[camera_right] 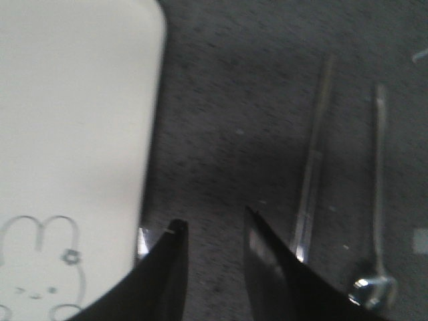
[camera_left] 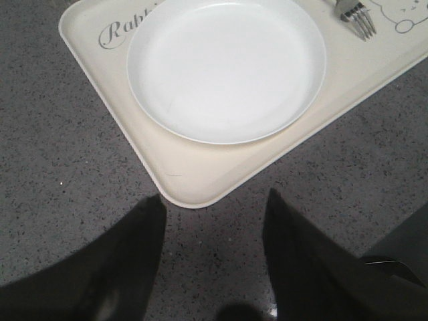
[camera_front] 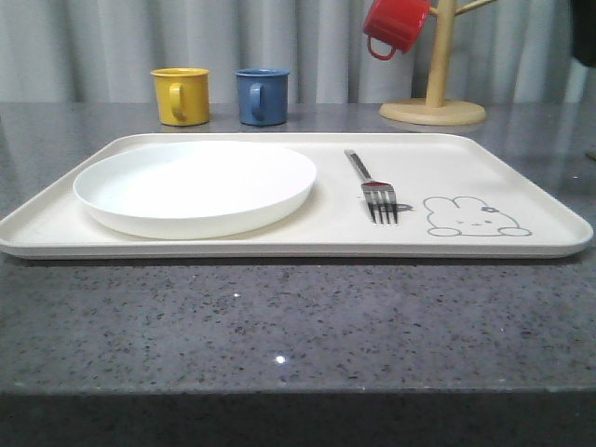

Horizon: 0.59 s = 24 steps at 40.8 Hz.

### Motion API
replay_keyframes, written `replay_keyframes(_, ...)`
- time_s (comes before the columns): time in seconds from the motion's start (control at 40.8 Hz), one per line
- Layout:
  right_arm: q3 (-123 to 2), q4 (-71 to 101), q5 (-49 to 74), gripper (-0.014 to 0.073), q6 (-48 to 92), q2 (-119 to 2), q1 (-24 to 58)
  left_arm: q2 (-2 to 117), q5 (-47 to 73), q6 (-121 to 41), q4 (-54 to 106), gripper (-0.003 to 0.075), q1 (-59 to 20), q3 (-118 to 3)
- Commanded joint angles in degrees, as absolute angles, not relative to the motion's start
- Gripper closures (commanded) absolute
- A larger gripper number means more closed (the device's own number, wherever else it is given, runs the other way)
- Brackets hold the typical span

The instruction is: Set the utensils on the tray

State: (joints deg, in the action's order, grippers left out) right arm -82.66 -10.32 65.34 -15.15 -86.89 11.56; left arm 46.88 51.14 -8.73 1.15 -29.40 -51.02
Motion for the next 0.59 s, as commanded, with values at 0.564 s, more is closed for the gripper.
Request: replay_keyframes(0.564, -72.6, 3.3, 59.1, 0.0348, 0.4, -85.5, -5.8, 46.7, 46.5, -8.1, 1.6, 0.0382, -29.8, -52.7)
